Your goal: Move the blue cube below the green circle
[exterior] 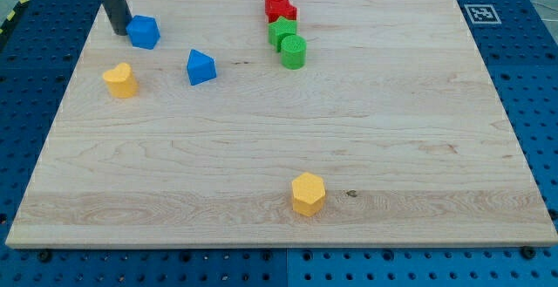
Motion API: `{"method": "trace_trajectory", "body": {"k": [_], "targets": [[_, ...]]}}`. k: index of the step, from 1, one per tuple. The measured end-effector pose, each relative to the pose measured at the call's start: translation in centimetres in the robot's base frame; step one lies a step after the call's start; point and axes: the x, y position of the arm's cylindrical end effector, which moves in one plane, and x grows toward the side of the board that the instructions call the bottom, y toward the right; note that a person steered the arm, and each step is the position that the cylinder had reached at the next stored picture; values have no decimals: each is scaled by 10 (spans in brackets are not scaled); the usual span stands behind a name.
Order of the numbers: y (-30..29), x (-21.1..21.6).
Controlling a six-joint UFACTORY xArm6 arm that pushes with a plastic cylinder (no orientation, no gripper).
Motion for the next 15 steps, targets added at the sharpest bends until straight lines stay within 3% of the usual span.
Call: {"method": "trace_trajectory", "body": {"k": [10, 13, 15], "targets": [[192, 58], [200, 106], [194, 111]]}}
